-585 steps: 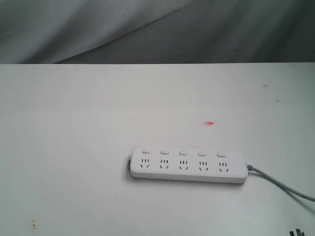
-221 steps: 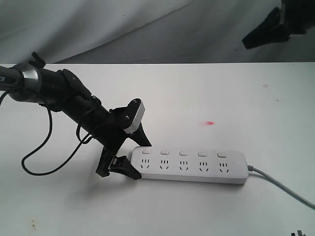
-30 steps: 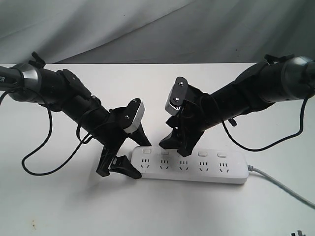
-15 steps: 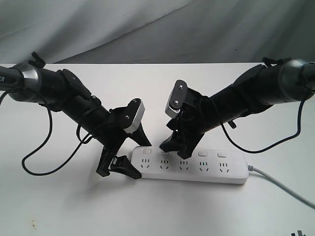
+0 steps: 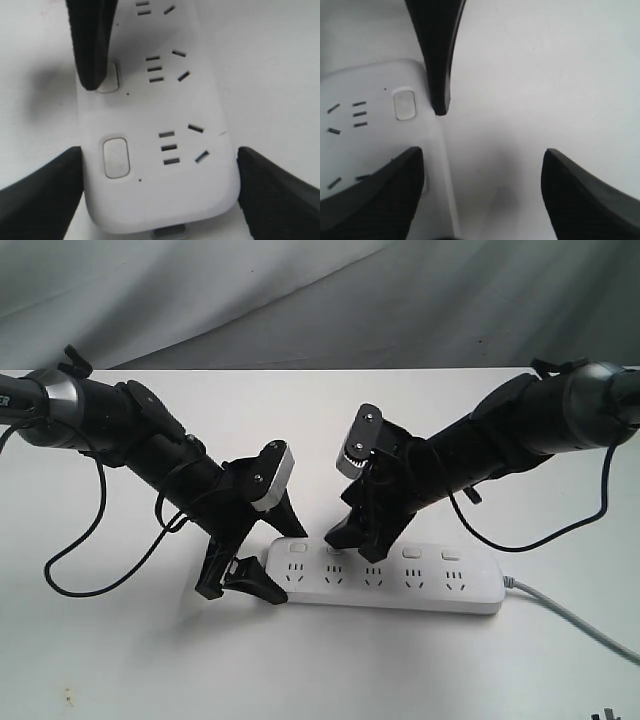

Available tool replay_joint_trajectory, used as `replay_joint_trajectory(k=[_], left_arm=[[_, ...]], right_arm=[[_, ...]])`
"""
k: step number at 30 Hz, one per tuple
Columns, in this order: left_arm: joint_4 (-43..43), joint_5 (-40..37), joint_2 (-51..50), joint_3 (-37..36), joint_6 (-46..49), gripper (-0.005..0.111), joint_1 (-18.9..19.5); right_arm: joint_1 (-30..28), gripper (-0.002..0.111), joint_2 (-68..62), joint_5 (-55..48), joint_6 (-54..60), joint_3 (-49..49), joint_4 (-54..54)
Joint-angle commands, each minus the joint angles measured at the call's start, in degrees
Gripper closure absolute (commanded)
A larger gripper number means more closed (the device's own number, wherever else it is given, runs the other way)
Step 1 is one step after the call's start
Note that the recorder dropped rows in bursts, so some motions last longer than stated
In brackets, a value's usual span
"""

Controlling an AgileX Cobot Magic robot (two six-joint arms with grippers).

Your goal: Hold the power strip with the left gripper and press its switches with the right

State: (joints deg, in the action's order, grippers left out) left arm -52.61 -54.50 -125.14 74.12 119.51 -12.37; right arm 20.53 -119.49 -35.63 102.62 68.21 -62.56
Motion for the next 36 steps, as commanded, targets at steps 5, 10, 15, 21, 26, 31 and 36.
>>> replay_joint_trajectory(k=[5, 10, 15, 21, 26, 31, 36], left_arm=[[-0.4, 0.7, 0.0, 0.2, 0.4, 0.106, -0.1], [-0.4, 0.7, 0.0, 0.2, 0.4, 0.106, -0.1], [-0.4, 0.7, 0.0, 0.2, 0.4, 0.106, -0.1], [-0.4, 0.7, 0.0, 0.2, 0.4, 0.106, -0.1], [-0.4, 0.7, 0.0, 0.2, 0.4, 0.106, -0.1], [-0.4, 0.7, 0.0, 0.2, 0.4, 0.106, -0.1], [-0.4, 0.7, 0.0, 0.2, 0.4, 0.106, -0.1]], right_arm=[[0.1, 0.046, -3.6, 0.9, -1.2, -0.4, 4.1], [0.1, 0.046, -3.3, 0.5, -1.4, -0.4, 3.5], [0.1, 0.046, 1.6, -1.2, -0.2, -0.4, 0.1], [-3.5, 0.046, 7.2, -5.1, -1.5, -0.4, 1.0], [-6.6, 0.046, 7.7, -7.5, -3.6, -0.4, 2.6], [-6.6, 0.046, 7.7, -7.1, -5.3, -0.4, 5.6], [-6.6, 0.046, 7.5, -6.3, -5.6, -0.4, 5.7]])
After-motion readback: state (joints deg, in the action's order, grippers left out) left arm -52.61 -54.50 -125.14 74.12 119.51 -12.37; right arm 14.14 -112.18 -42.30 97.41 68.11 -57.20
